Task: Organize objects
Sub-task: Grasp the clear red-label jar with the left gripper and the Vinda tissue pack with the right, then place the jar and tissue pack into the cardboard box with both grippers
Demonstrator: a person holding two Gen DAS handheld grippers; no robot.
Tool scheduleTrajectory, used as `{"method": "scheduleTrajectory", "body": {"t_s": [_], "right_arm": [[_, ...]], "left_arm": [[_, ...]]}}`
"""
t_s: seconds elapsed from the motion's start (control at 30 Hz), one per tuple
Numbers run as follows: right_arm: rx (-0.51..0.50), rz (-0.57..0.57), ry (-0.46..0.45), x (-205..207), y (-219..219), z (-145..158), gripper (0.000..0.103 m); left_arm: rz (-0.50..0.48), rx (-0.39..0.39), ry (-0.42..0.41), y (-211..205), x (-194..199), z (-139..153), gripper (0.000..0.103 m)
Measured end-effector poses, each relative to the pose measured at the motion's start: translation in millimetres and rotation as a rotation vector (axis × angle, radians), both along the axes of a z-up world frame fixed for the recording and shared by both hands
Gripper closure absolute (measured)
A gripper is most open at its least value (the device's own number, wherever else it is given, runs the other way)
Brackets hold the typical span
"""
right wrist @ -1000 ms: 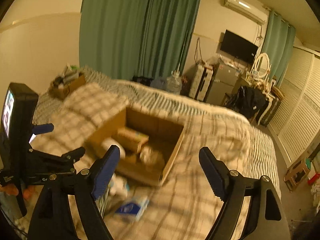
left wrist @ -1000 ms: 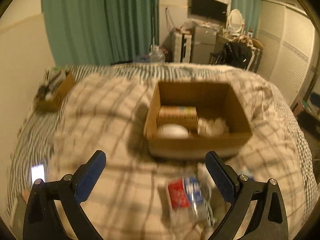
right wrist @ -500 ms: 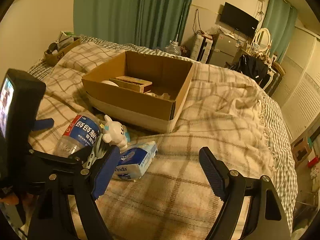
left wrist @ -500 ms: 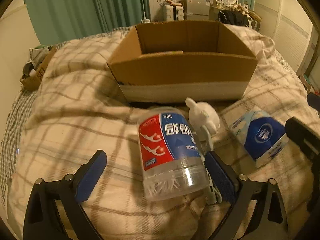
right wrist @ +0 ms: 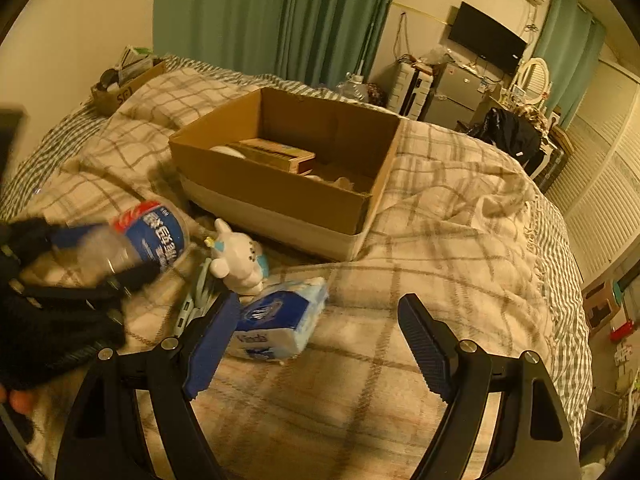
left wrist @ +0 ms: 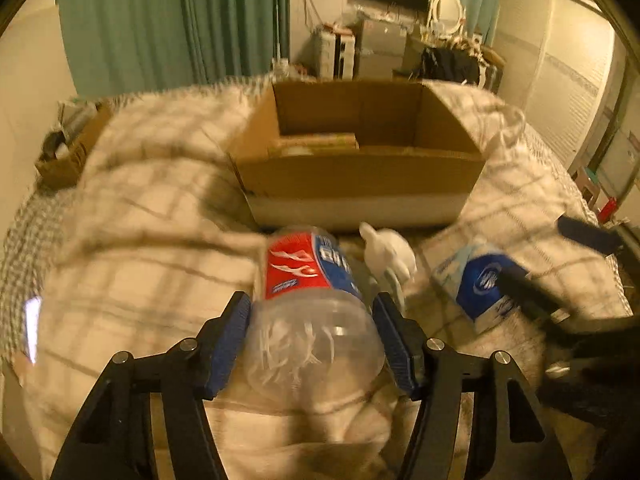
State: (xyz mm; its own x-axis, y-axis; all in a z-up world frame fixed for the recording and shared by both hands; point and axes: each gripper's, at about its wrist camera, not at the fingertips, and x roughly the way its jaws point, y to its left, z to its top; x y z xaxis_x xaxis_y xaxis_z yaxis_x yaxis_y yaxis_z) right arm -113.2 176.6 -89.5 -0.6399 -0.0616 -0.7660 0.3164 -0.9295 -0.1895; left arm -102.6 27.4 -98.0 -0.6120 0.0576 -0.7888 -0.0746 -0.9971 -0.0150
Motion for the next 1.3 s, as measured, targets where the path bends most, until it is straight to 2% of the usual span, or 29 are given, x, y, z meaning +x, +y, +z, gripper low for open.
{"method": "scheduleTrajectory", "body": {"t_s": [0.13, 0.33, 0.37, 0.4, 0.47, 0.53, 0.67, 0.9, 1.07, 1.3], "right_arm": [[0.018, 0.036, -0.047, -3, -14, -10, 0.022], [0.106, 0.039, -0.132, -11, -27, -37, 0.023], [0.113, 0.037, -0.141, -12, -27, -40, 0.027], [0.117, 0.035, -0.149, -13, -26, -42, 0.037], [0.124, 0.038, -0.161, -14, -26, -45, 0.047], [0.132, 0.041, -0.14, -11, -28, -41, 0.049], [0.102, 0.04, -0.075, 0, -28, -22, 0.055], [0.053, 0.058, -0.012, 23, -27, 11, 0.059], [0.021, 0.086, 0.063, 40, -26, 45, 0.06], [-0.029, 0.116, 0.169, 28, -20, 109, 0.06]], "left_arm": [[-0.003, 0.014, 0.006, -10, -2, 9, 0.04], [-0.015, 0.02, -0.005, -14, 1, 5, 0.04], [-0.019, 0.022, -0.005, -14, 2, 4, 0.04], [-0.02, 0.026, -0.005, -14, 3, 4, 0.04], [-0.023, 0.042, -0.009, -16, 4, 5, 0.04], [-0.026, 0.052, -0.007, -18, 7, 7, 0.04], [-0.03, 0.065, -0.001, -20, 12, 12, 0.04], [-0.046, 0.09, 0.028, -18, 24, 32, 0.041], [-0.074, 0.121, 0.059, -17, 24, 58, 0.041], [-0.076, 0.077, 0.155, -14, -10, 110, 0.041]]}}
